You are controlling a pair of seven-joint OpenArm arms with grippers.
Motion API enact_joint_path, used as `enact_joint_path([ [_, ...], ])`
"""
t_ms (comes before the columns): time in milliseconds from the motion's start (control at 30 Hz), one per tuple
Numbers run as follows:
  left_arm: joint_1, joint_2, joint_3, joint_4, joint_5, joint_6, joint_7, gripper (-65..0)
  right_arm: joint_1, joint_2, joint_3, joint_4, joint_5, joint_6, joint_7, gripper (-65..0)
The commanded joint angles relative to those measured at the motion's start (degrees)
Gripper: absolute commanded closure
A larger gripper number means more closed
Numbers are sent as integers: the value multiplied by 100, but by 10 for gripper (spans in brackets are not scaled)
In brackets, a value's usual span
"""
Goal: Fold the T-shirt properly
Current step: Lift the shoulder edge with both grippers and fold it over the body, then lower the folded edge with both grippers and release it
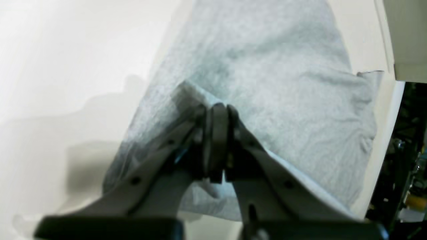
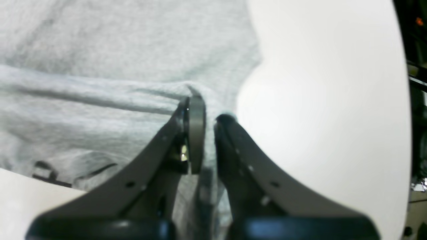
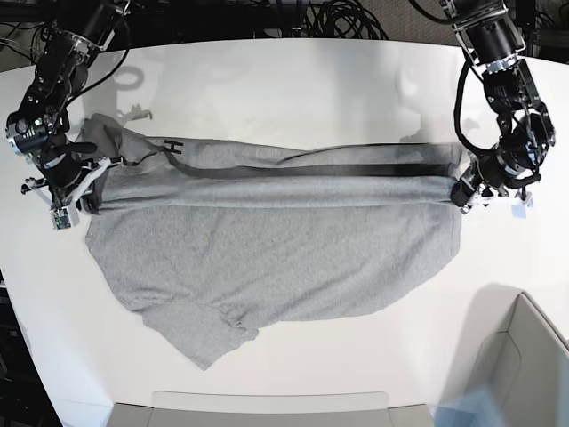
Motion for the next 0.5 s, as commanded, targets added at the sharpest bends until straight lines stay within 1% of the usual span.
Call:
enact_joint_path([
  [0,-172,-104,-19,73,-45,0,-75,0,202,104,-52,-8,11,28,127,0],
  [233,-647,-113,-10,-674,-45,0,-75,0,668,113,-342,-580,2,11,135,0],
  [367,-770,-113,-2,-718,-45,0,-75,0,985,113,-342,-940,-77,-16,135,0],
  [433,-796,-122,-2,-718,-45,0,-75,0,1170,86,-368,-1081,-359,-25,135,-34],
  [467,-796,-122,-2,-718,-45,0,-75,-28,1231,78,-377,-1134,-543,-25,135,-65],
])
